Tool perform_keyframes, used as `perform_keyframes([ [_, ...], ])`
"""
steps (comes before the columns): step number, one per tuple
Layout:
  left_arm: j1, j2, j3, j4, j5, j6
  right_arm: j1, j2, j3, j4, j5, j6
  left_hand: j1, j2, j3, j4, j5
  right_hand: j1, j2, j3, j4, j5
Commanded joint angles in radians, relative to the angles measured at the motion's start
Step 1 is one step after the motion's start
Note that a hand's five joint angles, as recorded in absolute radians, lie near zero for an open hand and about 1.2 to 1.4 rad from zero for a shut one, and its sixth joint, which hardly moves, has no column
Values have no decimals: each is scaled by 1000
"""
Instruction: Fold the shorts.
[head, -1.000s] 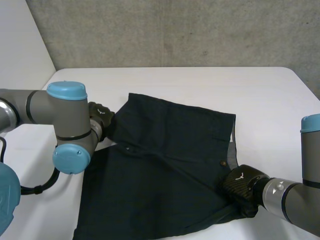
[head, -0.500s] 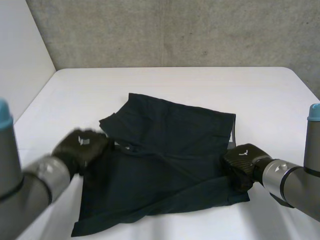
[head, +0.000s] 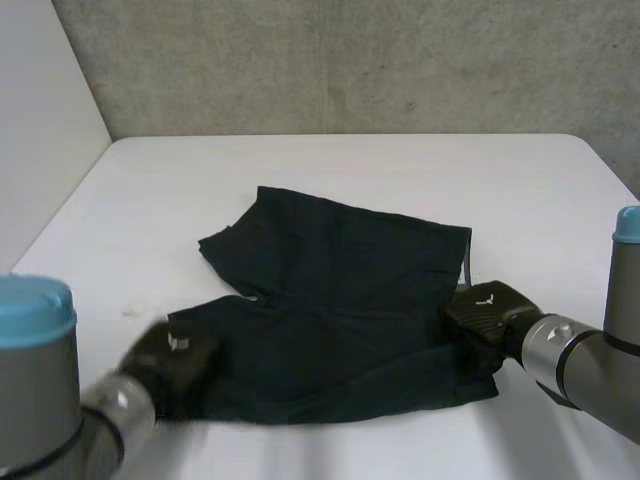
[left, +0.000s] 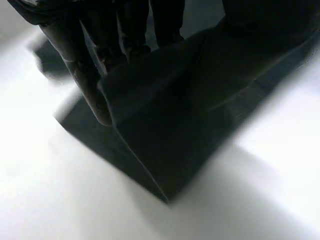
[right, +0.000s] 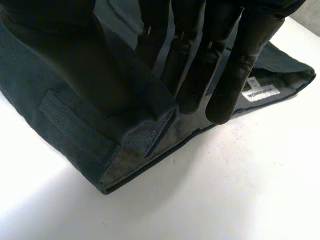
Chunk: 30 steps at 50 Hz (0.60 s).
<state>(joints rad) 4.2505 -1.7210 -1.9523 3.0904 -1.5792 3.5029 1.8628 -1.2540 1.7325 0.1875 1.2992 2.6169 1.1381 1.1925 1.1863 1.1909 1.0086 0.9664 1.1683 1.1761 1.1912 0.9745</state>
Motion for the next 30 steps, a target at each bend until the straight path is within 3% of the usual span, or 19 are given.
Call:
perform_keyframes([
  [1, -4, -130, 268, 165, -8, 65, 1, -2, -60, -34, 6, 5, 258, 204, 210, 205, 213, 430, 228, 220, 205, 247],
  [8, -14, -435, 683, 214, -16, 165, 3, 48, -226, -141, 66, 58, 258, 204, 210, 205, 213, 430, 228, 220, 205, 247],
  [14, -24, -696, 1065, 209, -18, 182, 3, 218, -442, -229, 147, 54, 258, 204, 210, 205, 213, 430, 228, 220, 205, 247],
  [18, -24, -851, 1265, 218, -10, 183, 3, 353, -578, -282, 153, 48, 24, -30, -24, -28, -21, 430, 228, 220, 205, 247],
  [19, -26, -911, 1324, 221, -2, 188, 3, 382, -608, -296, 155, 45, -174, -228, -222, -227, -219, 430, 228, 220, 205, 247],
  [22, -26, -1003, 1420, 246, 7, 203, 1, 508, -715, -336, 173, 28, -472, -526, -520, -524, -517, 430, 228, 220, 205, 247],
  [24, -26, -1045, 1464, 269, 13, 212, 3, 563, -760, -349, 189, 20, -481, -536, -529, -534, -526, 405, 203, 195, 180, 222],
  [25, -26, -1063, 1484, 278, 18, 215, 3, 586, -778, -347, 190, 14, -493, -547, -541, -546, -538, 291, 89, 81, 66, 108],
  [26, -26, -1095, 1515, 286, 24, 218, 3, 620, -801, -353, 193, 11, -589, -643, -637, -642, -634, -21, -223, -231, -246, -204],
  [30, -32, -1126, 1534, 281, 25, 212, 3, 660, -823, -387, 195, 25, -964, -1018, -1012, -1016, -1009, -792, -994, -1002, -1017, -975],
])
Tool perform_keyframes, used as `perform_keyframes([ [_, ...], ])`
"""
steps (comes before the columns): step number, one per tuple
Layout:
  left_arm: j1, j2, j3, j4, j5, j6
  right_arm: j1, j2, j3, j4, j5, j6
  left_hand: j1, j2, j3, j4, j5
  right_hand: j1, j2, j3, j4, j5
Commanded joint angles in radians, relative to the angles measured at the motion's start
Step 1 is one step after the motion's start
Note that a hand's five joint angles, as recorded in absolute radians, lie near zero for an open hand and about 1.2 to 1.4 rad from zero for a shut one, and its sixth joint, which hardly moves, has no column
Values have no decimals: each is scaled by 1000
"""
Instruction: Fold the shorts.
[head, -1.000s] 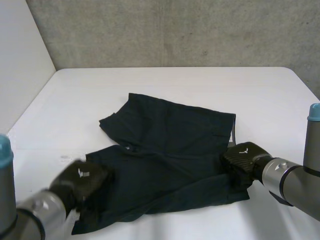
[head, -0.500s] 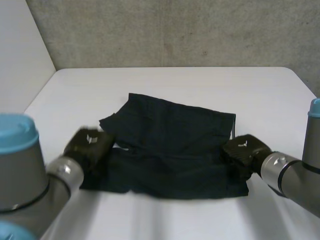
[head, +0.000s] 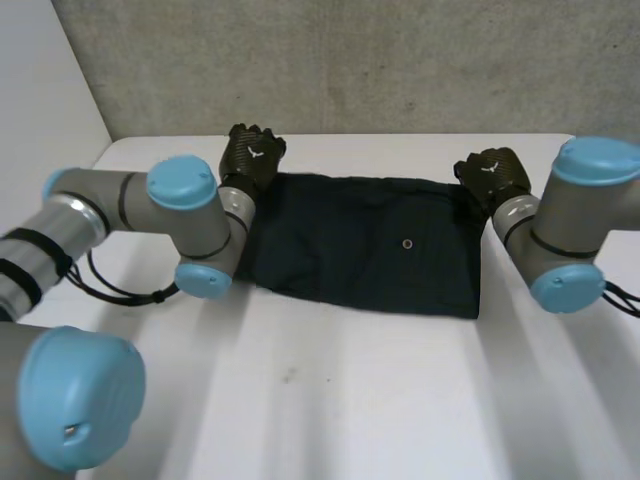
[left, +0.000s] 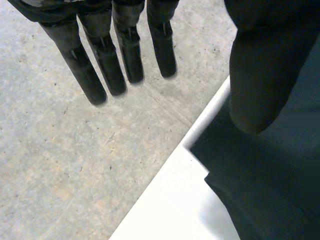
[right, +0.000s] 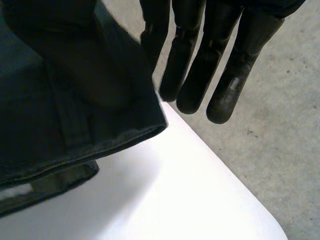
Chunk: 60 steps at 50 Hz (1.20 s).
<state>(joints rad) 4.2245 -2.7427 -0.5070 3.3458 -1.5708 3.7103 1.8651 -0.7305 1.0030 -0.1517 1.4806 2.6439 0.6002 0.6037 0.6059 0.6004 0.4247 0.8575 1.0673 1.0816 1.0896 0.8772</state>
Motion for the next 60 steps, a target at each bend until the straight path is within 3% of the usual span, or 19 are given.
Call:
perform_keyframes([
  [1, -9, -106, 87, 24, 17, 4, 0, 134, -87, -57, 10, 1, -426, -429, -431, -426, -425, -683, -893, -907, -915, -877],
  [7, -35, -46, 9, 14, 8, -13, -10, -22, 32, -57, 10, 42, -426, -429, -431, -426, -425, -683, -893, -907, -915, -877],
  [13, -21, 220, -281, -9, 18, -58, -12, -257, 231, -31, -14, 136, -426, -429, -431, -426, -425, -683, -893, -907, -915, -877],
  [16, -8, 372, -465, -9, 20, -101, -12, -343, 340, 78, -66, 159, -425, -428, -431, -425, -424, -683, -893, -907, -915, -877],
  [22, -4, 570, -769, -3, 21, -177, -12, -354, 443, 224, -103, 171, -425, -428, -431, -425, -424, -683, -893, -907, -915, -877],
  [26, -4, 658, -951, 12, 21, -216, -11, -331, 471, 196, -108, 186, -422, -425, -428, -422, -421, -679, -889, -903, -911, -873],
  [35, -11, 725, -1160, 170, 21, -227, -10, -204, 448, 84, -102, 180, -419, -422, -425, -419, -418, -292, -501, -516, -524, -486],
  [39, -12, 739, -1194, 230, 21, -225, -11, -155, 425, 58, -92, 176, -419, -422, -425, -419, -418, 131, -79, -93, -101, -63],
  [41, -12, 741, -1199, 244, 21, -225, -12, -148, 417, 60, -89, 176, -419, -422, -425, -419, -418, 537, 327, 313, 305, 343],
  [48, -5, 745, -1187, 247, 21, -227, -43, -222, 433, 76, -86, 166, -419, -422, -425, -419, -418, 539, 329, 315, 307, 345],
  [53, 2, 771, -1185, 245, 20, -230, -93, -325, 456, 152, -88, 91, -419, -422, -425, -419, -418, 539, 329, 315, 307, 345],
  [60, 12, 836, -1200, 244, 20, -231, -182, -403, 428, 287, -65, -275, -419, -422, -425, -419, -418, 539, 329, 315, 307, 345],
])
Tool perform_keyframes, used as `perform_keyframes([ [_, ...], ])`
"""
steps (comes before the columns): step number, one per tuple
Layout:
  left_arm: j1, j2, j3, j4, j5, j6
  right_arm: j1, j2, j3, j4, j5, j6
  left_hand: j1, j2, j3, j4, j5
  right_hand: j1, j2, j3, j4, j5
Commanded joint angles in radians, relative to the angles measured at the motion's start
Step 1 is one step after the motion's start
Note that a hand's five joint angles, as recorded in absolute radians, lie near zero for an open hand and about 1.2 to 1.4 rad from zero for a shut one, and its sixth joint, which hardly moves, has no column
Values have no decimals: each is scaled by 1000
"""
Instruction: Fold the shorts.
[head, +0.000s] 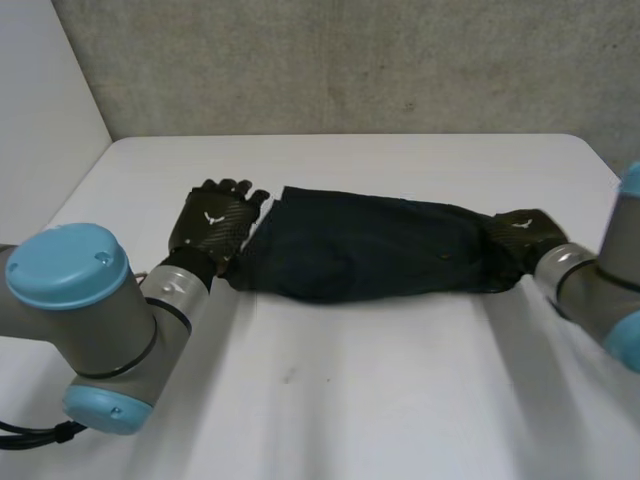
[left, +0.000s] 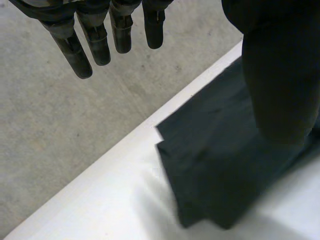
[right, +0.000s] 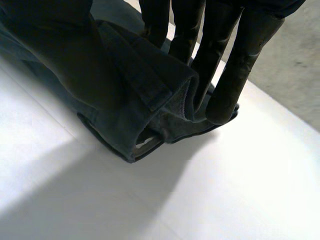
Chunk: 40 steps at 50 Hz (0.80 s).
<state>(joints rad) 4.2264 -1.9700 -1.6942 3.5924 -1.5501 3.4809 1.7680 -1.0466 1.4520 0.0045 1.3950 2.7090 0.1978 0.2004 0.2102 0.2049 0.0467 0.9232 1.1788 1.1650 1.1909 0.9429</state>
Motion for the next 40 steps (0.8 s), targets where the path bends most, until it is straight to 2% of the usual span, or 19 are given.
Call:
perform_keyframes([
  [1, 12, 69, -13, -3, -2, -3, -87, -93, -31, 138, 28, -388, -17, -19, -29, -24, -40, 473, 217, 231, 205, 279],
  [3, 17, 82, -18, -3, -1, -3, -87, -104, -85, 146, 65, -501, -20, -22, -32, -27, -43, 473, 217, 231, 205, 279],
  [5, 18, 88, -18, -3, -2, -3, -75, -105, -117, 146, 90, -540, -20, -22, -32, -27, -43, 473, 217, 231, 205, 279],
  [9, 30, 98, -16, 0, -2, -3, 46, -95, -215, 144, 99, -568, -20, -22, -32, -27, -43, 473, 217, 231, 205, 279],
  [10, 33, 102, -15, 0, -4, -5, 112, -76, -258, 140, 90, -568, -20, -22, -32, -27, -43, 473, 217, 231, 205, 279],
  [17, 33, 106, 1, 0, -5, -23, 362, 68, -375, 80, 15, -568, -20, -22, -32, -27, -43, 473, 217, 231, 205, 279],
  [22, 35, 108, 39, -1, -7, -48, 449, 141, -360, 81, -79, -552, -20, -22, -32, -27, -43, 468, 213, 227, 201, 274],
  [23, 35, 108, 42, -1, -7, -49, 450, 146, -354, 81, -97, -548, -20, -22, -32, -27, -43, 381, 125, 139, 113, 187],
  [27, 29, 106, 83, -4, -7, -59, 450, 137, -331, 80, -128, -445, -20, -22, -32, -27, -43, -466, -722, -708, -734, -661],
  [28, 27, 105, 96, -6, -7, -59, 446, 125, -334, 77, -120, -364, -20, -22, -32, -27, -43, -701, -956, -943, -969, -895],
  [31, 17, 83, 172, -12, -7, -59, 415, 90, -346, 75, -97, -203, -17, -19, -29, -24, -40, -749, -1004, -990, -1016, -943],
  [32, 12, 71, 195, -14, -7, -59, 366, 56, -348, 75, -82, -81, -17, -19, -29, -24, -40, -749, -1004, -990, -1016, -943],
  [35, -35, -9, 316, -64, -4, -57, 300, 1, -348, 75, -67, 99, -20, -22, -32, -27, -43, -749, -1004, -990, -1016, -943],
  [36, -60, -53, 388, -116, -4, -59, 250, -30, -348, 78, -60, 221, -17, -19, -29, -24, -40, -749, -1004, -990, -1016, -943],
  [39, -100, -142, 523, -220, -4, -59, 222, -32, -343, 88, -64, 364, -17, -19, -29, -24, -40, -749, -1004, -990, -1016, -943],
  [40, -132, -208, 619, -292, -2, -60, 215, -30, -343, 91, -63, 392, -2, -5, -14, -9, -26, -749, -1004, -990, -1016, -943],
])
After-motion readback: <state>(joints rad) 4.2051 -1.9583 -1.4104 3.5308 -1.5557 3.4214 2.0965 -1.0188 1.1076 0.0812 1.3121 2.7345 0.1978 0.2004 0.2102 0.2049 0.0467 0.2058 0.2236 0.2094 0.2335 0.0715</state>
